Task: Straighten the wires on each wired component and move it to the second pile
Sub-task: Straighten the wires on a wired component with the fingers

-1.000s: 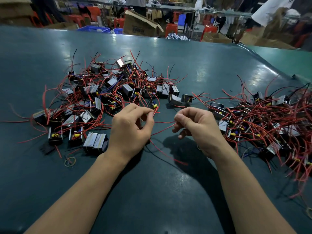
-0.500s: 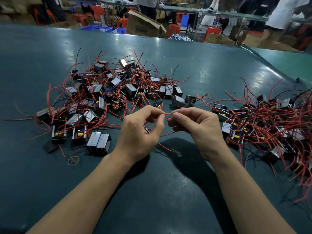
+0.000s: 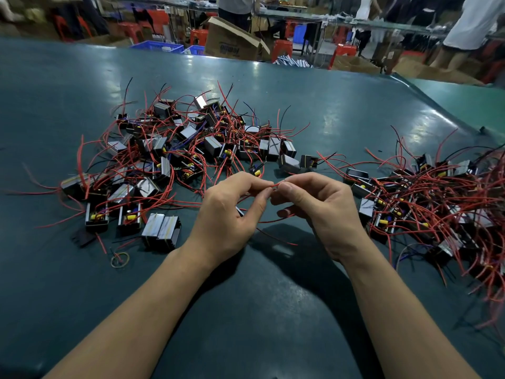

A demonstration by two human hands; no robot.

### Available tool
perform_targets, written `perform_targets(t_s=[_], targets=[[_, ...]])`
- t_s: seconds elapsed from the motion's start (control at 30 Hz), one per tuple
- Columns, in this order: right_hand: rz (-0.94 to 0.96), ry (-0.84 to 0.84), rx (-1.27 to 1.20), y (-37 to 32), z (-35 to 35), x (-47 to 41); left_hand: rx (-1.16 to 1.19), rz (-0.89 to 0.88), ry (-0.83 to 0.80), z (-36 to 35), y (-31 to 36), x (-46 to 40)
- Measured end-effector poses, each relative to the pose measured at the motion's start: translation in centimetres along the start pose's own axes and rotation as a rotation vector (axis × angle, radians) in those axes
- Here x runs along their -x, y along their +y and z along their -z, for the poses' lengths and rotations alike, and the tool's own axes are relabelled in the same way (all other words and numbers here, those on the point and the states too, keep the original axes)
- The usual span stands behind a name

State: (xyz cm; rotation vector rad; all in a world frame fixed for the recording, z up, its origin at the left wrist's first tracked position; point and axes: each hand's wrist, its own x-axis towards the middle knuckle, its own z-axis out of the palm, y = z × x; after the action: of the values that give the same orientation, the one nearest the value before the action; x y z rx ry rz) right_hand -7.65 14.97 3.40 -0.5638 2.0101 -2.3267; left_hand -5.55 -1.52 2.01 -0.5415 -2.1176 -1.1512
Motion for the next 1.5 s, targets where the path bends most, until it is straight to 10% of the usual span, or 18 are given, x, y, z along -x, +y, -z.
perform_targets(t_s=[0.53,1.5], targets=[[-0.26,0.198,-0.088,0.69,-0.66,-0.66,-0.036,-0.07,-0.011,-0.54,-0.23,0.18],[-0.132,0.039,0.01,0.56,-0.53,-0.07,-0.016,0.046,0.043,-0.23,-0.25,0.06]])
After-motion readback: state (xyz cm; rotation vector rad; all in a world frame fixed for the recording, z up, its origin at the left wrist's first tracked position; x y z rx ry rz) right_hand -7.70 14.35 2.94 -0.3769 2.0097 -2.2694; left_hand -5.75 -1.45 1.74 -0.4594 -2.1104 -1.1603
